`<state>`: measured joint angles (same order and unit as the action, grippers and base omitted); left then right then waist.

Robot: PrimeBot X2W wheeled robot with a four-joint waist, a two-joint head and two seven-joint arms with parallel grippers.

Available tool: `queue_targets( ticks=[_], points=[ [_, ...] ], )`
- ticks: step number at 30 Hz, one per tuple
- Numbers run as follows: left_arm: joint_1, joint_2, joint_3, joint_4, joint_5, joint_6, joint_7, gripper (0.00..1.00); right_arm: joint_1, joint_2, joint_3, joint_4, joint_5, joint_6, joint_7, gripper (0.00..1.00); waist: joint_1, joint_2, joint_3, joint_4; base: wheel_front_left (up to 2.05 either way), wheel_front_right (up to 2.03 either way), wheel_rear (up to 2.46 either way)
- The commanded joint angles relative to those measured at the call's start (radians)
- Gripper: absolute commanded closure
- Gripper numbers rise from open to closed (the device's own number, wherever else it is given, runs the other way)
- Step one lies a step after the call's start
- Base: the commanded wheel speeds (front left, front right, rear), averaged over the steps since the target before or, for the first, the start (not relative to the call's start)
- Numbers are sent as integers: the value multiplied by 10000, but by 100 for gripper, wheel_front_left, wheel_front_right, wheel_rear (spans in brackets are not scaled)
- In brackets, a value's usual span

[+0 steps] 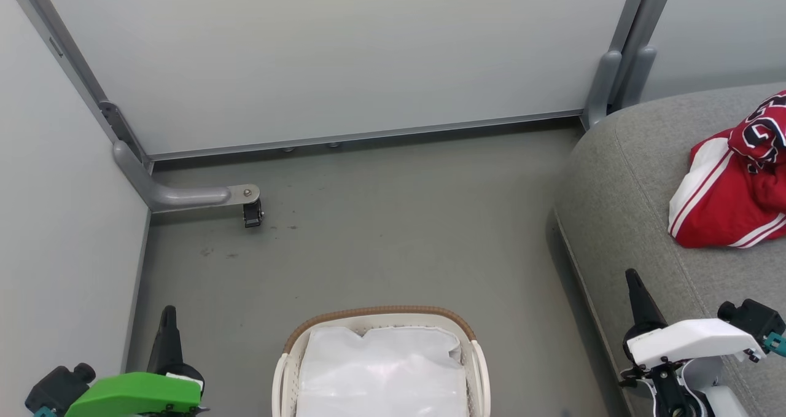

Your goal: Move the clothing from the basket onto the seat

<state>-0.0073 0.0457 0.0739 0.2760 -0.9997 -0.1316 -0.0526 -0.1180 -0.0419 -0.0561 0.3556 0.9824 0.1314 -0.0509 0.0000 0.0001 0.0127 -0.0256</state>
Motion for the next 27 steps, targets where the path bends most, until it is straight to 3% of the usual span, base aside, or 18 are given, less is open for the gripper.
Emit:
queue_targets(
  ticks=[1,27],
  points=[
    [-295,50,70,-124,-307,7,80,100,-23,-67,-59,-176,309,-6,77,100,0,-1,-2,5,0,0,0],
    [-651,60,221,-219,-2818,10,771,100,41,-85,-294,-596,2902,-9,775,100,0,-1,-36,95,0,0,0]
  ],
)
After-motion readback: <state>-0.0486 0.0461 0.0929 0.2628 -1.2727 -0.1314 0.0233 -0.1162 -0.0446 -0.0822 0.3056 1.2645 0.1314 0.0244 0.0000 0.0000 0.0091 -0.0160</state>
